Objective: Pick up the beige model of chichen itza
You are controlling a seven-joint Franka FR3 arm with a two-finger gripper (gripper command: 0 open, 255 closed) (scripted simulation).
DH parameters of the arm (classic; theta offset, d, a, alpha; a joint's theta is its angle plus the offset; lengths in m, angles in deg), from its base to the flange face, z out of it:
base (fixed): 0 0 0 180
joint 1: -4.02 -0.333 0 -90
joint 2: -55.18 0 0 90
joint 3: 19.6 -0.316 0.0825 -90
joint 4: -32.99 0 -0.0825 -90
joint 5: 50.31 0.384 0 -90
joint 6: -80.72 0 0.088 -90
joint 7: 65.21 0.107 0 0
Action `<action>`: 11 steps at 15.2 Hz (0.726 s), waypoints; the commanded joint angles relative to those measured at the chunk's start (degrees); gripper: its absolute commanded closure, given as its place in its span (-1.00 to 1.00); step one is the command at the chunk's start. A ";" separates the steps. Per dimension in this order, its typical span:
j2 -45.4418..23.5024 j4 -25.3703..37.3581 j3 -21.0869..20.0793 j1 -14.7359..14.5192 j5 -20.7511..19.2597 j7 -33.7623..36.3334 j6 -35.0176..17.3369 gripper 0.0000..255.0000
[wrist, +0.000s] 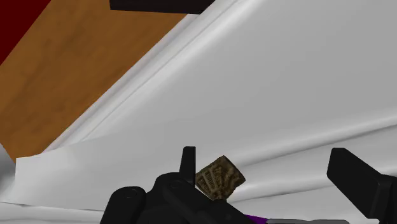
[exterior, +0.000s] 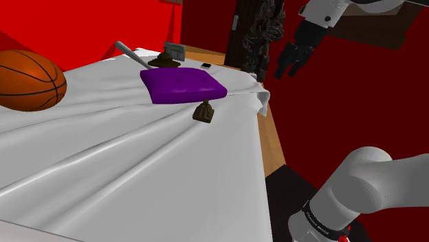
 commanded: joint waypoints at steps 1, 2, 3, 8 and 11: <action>0.00 0.00 0.00 0.00 0.00 0.00 0.00 -1.00; -1.64 -0.11 -0.26 0.08 0.16 0.49 -1.62 -1.00; -3.32 -0.15 -0.52 0.17 0.31 0.97 -3.21 -1.00; -12.44 0.84 -1.74 0.61 0.87 3.34 -10.68 -1.00; -18.36 2.37 -2.39 0.89 1.02 4.76 -14.68 -1.00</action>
